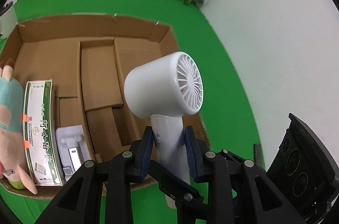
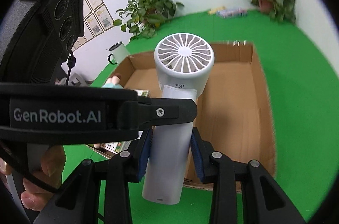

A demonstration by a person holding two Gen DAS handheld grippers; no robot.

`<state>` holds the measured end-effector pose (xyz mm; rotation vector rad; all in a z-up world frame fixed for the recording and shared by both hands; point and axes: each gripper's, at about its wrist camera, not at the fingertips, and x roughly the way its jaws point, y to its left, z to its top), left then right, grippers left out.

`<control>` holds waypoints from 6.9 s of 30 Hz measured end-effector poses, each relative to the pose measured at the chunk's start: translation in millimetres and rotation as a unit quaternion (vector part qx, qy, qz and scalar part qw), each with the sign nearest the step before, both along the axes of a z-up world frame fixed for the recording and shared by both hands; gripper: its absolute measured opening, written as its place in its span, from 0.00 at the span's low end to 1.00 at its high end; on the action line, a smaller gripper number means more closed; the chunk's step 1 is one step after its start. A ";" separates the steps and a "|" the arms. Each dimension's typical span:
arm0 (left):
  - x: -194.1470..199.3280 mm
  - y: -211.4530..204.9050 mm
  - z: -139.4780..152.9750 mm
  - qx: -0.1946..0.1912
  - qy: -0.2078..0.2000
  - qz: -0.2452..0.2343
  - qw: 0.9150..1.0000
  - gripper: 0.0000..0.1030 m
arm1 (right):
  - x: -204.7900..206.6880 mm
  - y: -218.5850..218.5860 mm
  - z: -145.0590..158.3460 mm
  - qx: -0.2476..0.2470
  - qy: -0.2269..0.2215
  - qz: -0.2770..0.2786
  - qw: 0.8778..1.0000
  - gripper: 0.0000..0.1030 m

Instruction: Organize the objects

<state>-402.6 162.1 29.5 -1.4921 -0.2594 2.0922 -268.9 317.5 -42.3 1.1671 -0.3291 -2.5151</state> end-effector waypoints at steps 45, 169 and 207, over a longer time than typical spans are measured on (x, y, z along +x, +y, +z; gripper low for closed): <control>18.6 46.2 -18.5 -0.084 0.020 0.004 0.996 0.45 | 1.7 49.9 -52.4 0.030 -0.072 -0.048 0.996 0.36; 234.5 -178.0 -52.1 -0.148 0.343 0.176 0.911 0.99 | 159.8 -81.9 -22.3 0.179 0.113 -0.152 0.965 0.78; 235.9 -182.3 -56.8 -0.158 0.324 0.166 0.918 0.99 | 164.4 -96.2 -24.2 0.184 0.112 -0.145 0.966 0.79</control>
